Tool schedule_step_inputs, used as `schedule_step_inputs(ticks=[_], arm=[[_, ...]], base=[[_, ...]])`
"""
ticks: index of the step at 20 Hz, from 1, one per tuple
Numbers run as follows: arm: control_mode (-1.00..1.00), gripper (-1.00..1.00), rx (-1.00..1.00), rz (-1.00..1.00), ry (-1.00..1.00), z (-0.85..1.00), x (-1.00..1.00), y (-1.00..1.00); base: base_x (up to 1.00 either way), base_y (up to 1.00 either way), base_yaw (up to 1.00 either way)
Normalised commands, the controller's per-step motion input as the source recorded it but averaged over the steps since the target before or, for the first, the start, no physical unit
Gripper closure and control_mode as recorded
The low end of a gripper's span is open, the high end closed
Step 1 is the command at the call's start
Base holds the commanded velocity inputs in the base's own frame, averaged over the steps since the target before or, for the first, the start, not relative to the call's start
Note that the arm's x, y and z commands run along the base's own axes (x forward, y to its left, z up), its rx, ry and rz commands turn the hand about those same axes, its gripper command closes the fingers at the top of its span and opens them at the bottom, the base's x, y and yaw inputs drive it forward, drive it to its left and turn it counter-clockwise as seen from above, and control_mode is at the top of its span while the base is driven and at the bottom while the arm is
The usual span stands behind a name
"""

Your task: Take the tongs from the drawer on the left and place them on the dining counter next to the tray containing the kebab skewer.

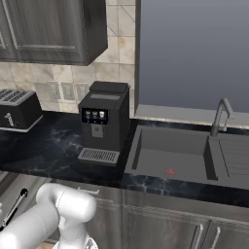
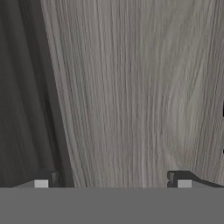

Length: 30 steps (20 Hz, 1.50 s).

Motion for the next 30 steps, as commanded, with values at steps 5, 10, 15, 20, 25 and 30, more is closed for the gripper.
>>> schedule_step_inputs(ticks=[5,10,15,20,25,30], arm=[[-1.00,-1.00,-0.09,0.00,0.05,0.17,-0.14,0.02],[-1.00,-1.00,-0.12,0.00,0.03,0.45,0.00,0.00],[-1.00,-1.00,-0.11,0.00,0.00,0.44,0.00,-0.01],[-1.00,-1.00,-0.10,0.00,0.00,0.21,-0.07,-0.15],[-1.00,-1.00,-0.04,0.00,0.00,0.00,0.00,-0.31],[-1.00,-1.00,-0.01,0.00,-0.01,0.00,0.00,-0.28]], base=[[0.00,0.00,0.00],[0.00,0.00,0.00],[0.00,0.00,0.00],[0.00,0.00,0.00],[0.00,0.00,0.00],[0.00,0.00,0.00]])
